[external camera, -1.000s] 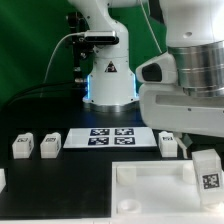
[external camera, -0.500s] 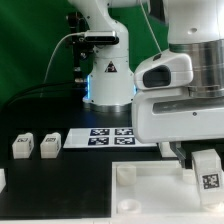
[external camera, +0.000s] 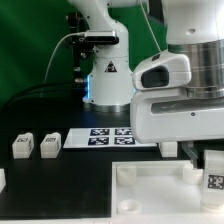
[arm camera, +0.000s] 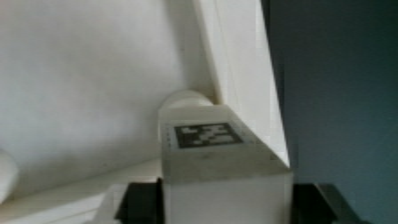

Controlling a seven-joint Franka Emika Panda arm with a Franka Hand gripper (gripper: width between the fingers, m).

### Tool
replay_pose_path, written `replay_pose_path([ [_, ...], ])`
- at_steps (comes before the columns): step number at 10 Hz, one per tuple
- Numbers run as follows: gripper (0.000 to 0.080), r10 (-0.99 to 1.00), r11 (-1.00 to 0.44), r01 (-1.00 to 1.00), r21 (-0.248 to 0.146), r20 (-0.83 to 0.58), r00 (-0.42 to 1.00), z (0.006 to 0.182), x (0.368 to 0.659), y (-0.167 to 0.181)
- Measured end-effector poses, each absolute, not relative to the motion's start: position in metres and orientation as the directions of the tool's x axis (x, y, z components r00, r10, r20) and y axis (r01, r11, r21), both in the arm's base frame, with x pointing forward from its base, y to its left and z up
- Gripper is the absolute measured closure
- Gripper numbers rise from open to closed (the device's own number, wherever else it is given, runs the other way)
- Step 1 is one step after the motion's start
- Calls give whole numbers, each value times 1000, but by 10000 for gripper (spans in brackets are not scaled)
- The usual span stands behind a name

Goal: Assemble one leg

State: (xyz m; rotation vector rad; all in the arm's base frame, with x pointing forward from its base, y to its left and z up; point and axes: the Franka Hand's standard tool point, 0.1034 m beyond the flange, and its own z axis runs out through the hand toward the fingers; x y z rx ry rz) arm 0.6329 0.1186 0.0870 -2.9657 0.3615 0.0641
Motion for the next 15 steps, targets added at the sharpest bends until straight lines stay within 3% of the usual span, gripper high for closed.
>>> replay_pose_path([
  [3, 495, -309, -937, -316, -149, -67, 949, 87, 635, 115],
  [4, 495, -452, -875, -460, -154, -83, 888, 87, 636, 112],
  [5, 497, -594, -782, -604, -154, -108, 797, 87, 638, 110],
  [7, 497, -838, -513, -852, -104, -155, 524, 87, 637, 112],
  [10, 496, -971, -139, -989, -52, -187, 146, 86, 633, 127],
  [12, 496, -978, -62, -997, -38, -195, 69, 86, 633, 124],
  [14, 499, -977, -76, -996, -39, -194, 83, 85, 633, 125],
  [15, 309, -971, -142, -988, -60, -185, 151, 84, 633, 124],
])
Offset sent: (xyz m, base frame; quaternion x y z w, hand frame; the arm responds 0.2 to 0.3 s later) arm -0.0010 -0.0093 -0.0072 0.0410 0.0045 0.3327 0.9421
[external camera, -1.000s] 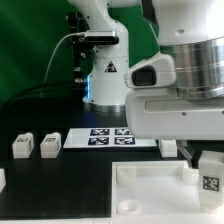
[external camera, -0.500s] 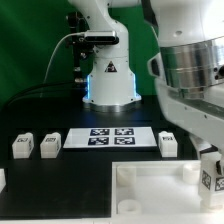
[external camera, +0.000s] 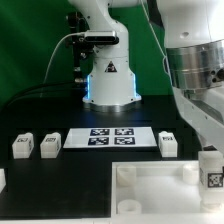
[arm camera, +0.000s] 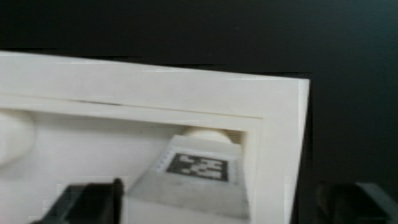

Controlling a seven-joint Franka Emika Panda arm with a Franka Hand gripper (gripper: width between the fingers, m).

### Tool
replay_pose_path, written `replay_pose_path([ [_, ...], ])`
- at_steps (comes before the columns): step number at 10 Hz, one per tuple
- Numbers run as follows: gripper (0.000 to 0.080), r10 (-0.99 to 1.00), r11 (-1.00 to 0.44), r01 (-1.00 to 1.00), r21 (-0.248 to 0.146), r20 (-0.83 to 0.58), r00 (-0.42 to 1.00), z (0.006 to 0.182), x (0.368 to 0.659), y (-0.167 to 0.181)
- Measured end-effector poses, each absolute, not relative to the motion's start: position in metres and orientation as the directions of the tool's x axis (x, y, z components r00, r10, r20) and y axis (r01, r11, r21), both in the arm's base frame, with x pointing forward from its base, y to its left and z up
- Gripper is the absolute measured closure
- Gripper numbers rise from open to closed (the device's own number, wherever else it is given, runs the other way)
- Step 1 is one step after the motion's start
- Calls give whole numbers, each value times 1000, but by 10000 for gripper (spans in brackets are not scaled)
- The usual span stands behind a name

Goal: Assemble one leg

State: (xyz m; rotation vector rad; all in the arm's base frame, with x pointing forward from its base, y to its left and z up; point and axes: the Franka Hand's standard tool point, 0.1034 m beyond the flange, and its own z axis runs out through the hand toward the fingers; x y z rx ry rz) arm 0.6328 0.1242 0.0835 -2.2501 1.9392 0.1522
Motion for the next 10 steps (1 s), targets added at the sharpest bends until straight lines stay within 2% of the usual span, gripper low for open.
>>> replay_pose_path([
  [1, 186, -938, -295, -949, -111, -157, 310, 78, 629, 123],
  [2, 161, -910, -374, -921, -110, -146, 388, 76, 625, 126],
  [4, 152, -743, -652, -744, -144, -75, 666, 80, 630, 122],
  [6, 150, -636, -756, -636, -152, -54, 769, 79, 630, 122],
  [7, 150, -495, -858, -493, -144, -19, 868, 78, 630, 120],
  [8, 150, -314, -944, -310, -111, 19, 949, 77, 629, 119],
  [9, 150, -238, -968, -234, -97, 32, 971, 78, 629, 119],
  [10, 150, -262, -961, -259, -99, 28, 965, 78, 629, 119],
])
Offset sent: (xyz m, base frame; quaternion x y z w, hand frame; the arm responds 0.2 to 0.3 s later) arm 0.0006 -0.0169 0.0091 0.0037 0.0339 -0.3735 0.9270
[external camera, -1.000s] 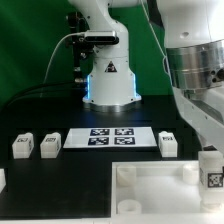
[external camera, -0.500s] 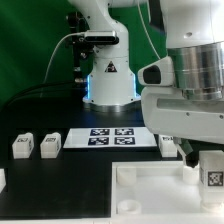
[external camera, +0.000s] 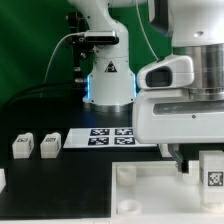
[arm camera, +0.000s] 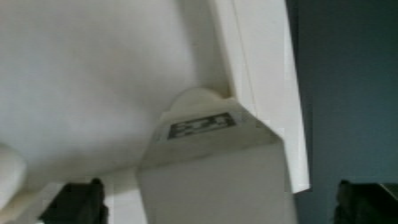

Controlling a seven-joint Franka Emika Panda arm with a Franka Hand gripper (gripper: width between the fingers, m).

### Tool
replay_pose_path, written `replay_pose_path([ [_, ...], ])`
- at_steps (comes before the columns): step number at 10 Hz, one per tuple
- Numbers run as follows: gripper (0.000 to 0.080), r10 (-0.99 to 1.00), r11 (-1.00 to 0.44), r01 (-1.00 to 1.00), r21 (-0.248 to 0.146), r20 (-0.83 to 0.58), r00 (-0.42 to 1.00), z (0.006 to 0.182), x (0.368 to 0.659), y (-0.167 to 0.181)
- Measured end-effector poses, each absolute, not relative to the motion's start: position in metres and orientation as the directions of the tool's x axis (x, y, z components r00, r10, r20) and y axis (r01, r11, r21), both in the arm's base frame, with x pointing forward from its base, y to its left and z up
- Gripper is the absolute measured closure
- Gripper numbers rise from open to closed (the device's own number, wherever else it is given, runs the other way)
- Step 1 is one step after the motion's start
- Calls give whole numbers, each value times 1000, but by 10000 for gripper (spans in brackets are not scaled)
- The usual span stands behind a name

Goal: Assemble one leg

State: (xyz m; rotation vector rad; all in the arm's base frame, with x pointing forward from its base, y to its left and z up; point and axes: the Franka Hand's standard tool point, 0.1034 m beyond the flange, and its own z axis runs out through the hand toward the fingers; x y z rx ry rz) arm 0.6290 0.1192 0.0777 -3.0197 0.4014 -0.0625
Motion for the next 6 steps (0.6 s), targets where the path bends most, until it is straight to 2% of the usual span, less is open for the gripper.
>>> replay_pose_path([
  [2, 410, -280, -956, -277, -99, 26, 960, 78, 629, 119],
  [3, 410, -348, -933, -345, -102, 20, 937, 78, 629, 118],
  [4, 505, -447, -890, -444, -106, 7, 895, 78, 629, 118],
  [5, 505, -491, -866, -488, -108, 0, 871, 78, 630, 117],
  [6, 505, -619, -774, -619, -131, -44, 784, 77, 633, 113],
])
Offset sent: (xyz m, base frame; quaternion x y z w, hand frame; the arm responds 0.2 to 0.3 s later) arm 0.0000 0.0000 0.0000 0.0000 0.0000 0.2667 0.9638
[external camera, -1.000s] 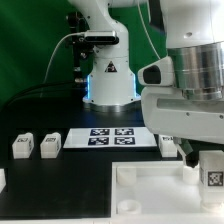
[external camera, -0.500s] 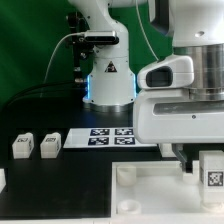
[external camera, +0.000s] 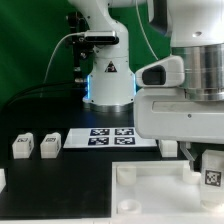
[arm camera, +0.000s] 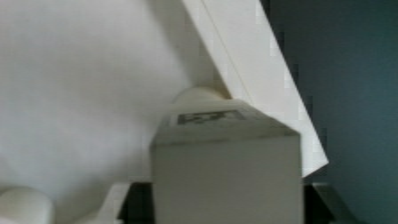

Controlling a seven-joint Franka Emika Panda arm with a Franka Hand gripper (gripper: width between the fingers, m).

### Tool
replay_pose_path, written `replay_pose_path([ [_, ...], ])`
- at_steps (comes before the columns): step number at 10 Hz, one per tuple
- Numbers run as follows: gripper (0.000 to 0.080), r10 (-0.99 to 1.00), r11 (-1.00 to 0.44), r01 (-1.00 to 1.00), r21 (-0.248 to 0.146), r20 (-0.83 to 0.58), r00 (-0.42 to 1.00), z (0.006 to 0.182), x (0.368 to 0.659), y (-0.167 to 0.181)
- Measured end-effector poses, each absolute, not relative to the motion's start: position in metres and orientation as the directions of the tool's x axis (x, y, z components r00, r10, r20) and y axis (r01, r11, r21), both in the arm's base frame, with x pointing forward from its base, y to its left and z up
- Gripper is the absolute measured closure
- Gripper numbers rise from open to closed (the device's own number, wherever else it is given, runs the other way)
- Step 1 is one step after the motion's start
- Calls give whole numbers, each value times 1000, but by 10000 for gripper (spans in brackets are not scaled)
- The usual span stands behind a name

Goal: Assemble one leg

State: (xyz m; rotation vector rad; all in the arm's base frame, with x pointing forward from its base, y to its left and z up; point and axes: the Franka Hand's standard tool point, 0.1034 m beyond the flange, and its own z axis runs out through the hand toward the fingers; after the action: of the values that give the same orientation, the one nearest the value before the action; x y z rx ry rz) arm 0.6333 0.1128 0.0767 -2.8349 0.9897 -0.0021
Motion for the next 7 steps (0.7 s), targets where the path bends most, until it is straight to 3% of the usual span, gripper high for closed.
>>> replay_pose_path([
  [2, 505, -809, -569, -813, -122, -98, 580, 75, 635, 108],
  [4, 505, -965, -160, -984, -76, -197, 172, 74, 633, 106],
  [7, 505, -971, 97, -995, -22, -223, -90, 73, 632, 106],
])
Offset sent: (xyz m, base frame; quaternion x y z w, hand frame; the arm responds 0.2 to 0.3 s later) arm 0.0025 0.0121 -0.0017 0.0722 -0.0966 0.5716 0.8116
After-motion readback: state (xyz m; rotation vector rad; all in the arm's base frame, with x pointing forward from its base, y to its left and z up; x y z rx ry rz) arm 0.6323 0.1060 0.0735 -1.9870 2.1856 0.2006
